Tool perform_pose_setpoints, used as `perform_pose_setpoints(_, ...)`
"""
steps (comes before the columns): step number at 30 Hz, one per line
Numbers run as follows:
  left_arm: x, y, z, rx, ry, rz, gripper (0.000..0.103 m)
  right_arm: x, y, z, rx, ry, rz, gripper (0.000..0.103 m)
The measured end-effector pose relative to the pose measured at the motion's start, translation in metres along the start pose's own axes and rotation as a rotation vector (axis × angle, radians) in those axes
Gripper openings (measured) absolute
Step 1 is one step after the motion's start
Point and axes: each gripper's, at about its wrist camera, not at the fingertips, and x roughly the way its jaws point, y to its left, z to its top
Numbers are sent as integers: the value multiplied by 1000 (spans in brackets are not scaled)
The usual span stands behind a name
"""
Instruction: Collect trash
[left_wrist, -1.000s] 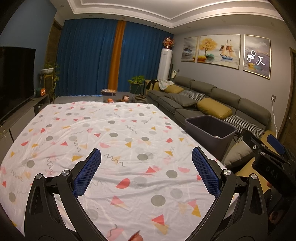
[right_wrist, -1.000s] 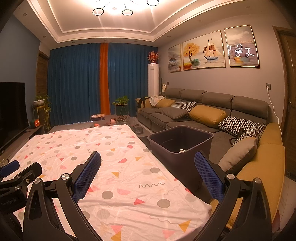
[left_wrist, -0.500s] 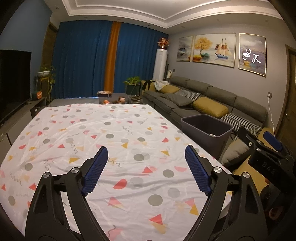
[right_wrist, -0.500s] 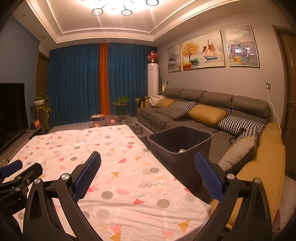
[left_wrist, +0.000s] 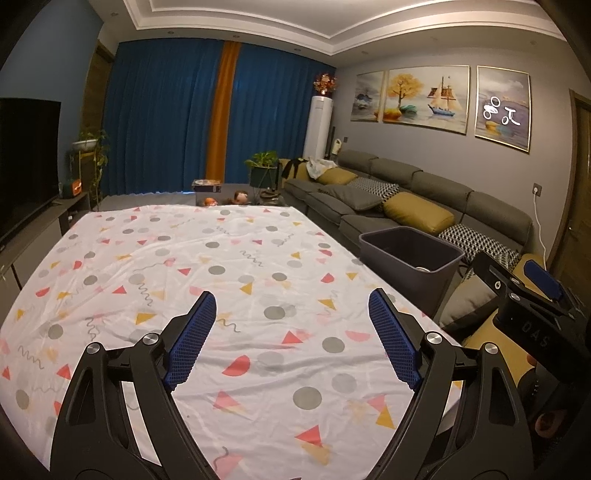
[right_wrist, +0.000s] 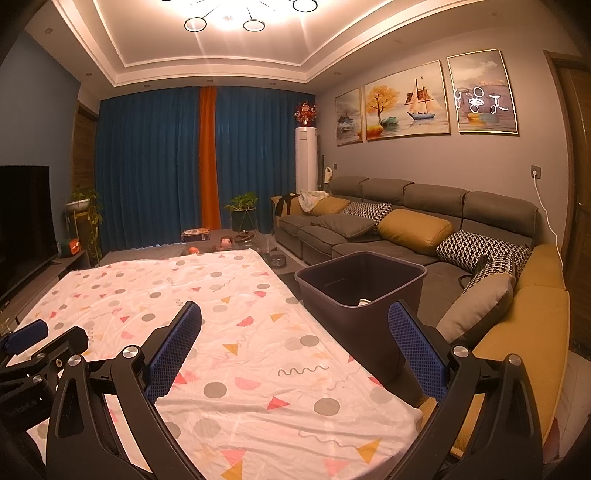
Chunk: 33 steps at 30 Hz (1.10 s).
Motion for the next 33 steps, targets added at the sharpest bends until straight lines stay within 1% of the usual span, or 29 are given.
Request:
perform_pose_setpoints(20, 2, 0, 0, -4, 1, 6, 83, -1, 0, 1, 7, 0, -1, 97)
perform_pose_setpoints(23, 2, 0, 0, -4, 1, 9, 85, 0, 0, 1, 7, 0, -1, 97)
perform_pose_setpoints(30, 0, -1, 0, -5, -4, 26, 91, 0, 1, 2, 8, -2, -1, 97)
perform_pose_setpoints(33, 0, 0, 1, -6, -1, 33, 92, 0, -1, 2, 9, -1, 0, 97)
